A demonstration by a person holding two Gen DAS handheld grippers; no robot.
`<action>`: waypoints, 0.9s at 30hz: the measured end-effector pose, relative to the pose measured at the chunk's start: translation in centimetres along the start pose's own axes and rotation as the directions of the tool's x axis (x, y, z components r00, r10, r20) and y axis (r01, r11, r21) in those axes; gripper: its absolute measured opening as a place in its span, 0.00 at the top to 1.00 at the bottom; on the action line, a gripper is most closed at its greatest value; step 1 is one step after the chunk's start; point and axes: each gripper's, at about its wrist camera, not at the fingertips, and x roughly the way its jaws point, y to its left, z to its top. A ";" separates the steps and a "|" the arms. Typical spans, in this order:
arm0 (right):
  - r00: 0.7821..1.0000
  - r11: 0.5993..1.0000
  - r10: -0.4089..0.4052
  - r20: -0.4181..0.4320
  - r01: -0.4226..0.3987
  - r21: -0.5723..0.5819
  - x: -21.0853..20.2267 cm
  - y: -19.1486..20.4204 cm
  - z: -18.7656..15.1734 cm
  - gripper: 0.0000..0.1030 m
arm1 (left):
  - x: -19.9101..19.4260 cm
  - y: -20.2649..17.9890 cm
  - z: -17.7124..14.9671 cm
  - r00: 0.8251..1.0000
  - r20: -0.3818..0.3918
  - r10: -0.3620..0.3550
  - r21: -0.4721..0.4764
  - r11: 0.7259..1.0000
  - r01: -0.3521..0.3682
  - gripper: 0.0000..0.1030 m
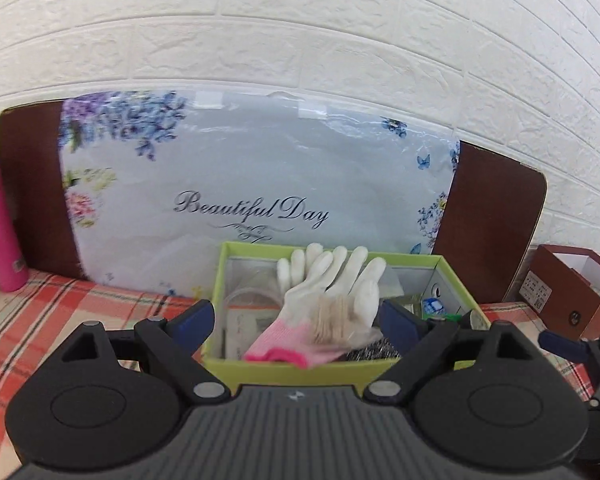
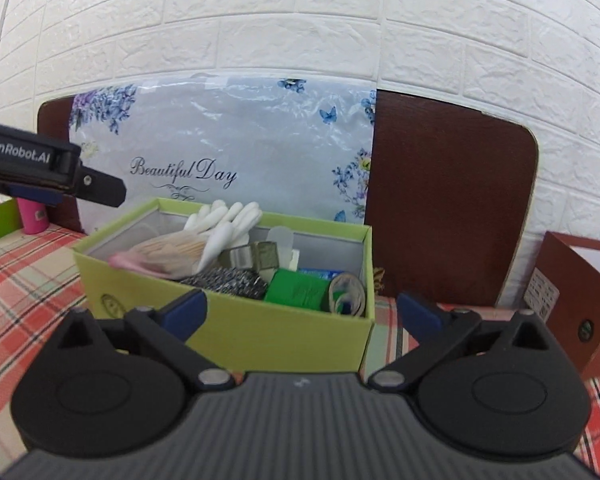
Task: Organize objects
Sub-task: 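Carry the toothpick bag and tape roll into the lime-green box and open both tools, then withdraw both open tools from the lime-green box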
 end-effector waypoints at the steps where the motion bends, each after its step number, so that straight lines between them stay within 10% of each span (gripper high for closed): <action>1: 1.000 1.000 0.004 -0.008 -0.004 0.013 -0.9 0.1 -0.1 0.00 | -0.8 0.0 -0.3 1.000 -0.005 0.013 -0.005 1.000 -0.013 0.10; 27: 0.994 0.986 -0.057 -0.096 0.071 0.149 -15.5 2.6 -5.3 0.00 | -13.8 -1.5 -9.0 0.984 -0.079 0.162 0.080 0.985 -0.156 0.07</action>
